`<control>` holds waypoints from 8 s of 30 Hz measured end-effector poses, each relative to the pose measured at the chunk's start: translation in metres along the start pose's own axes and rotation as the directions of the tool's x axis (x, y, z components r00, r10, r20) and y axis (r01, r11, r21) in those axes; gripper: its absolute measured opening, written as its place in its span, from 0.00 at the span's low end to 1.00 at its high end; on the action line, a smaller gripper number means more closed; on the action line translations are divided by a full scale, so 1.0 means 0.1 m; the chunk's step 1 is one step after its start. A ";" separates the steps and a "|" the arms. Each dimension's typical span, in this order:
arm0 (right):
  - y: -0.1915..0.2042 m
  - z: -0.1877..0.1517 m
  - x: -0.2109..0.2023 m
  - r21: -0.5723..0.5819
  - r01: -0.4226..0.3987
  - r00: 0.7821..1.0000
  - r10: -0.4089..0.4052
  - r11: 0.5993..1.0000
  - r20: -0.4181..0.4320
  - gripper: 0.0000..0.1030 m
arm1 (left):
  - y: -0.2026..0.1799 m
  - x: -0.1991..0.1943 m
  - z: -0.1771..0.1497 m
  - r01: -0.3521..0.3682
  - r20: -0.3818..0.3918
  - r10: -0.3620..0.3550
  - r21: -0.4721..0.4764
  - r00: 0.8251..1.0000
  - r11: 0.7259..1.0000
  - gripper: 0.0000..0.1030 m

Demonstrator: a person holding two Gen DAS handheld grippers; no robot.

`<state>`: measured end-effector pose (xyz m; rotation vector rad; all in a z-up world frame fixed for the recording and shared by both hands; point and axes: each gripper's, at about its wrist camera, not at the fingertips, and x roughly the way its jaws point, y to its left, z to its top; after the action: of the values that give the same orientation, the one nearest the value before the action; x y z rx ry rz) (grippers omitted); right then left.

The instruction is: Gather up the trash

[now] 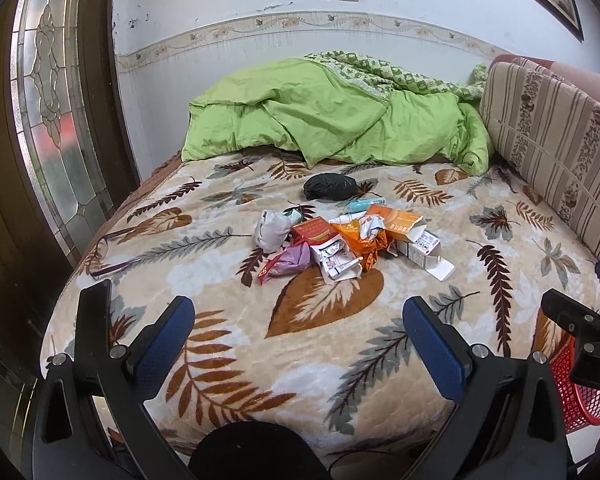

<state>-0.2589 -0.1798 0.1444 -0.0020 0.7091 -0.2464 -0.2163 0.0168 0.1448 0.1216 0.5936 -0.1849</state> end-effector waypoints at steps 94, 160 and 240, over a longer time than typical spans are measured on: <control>0.18 0.54 1.19 0.237 -0.414 0.896 0.440 0.879 -0.067 0.46 | 0.35 1.66 0.28 0.254 -0.215 -0.297 -0.205 0.930 0.945 0.43; -2.93 -1.39 -0.45 0.739 0.100 0.989 0.012 0.667 -0.144 0.52 | -3.46 0.06 -0.28 0.832 -0.508 -0.661 0.283 0.552 0.477 0.63; -0.04 0.82 1.27 0.080 -0.364 0.915 0.373 0.928 -0.155 0.62 | 0.76 3.13 0.65 0.084 -0.309 -0.157 -0.237 0.938 0.968 0.34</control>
<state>-0.1142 -0.2191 0.1257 0.2014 0.8559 0.1011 0.0893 0.0370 0.0259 -0.1040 0.9497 -0.2195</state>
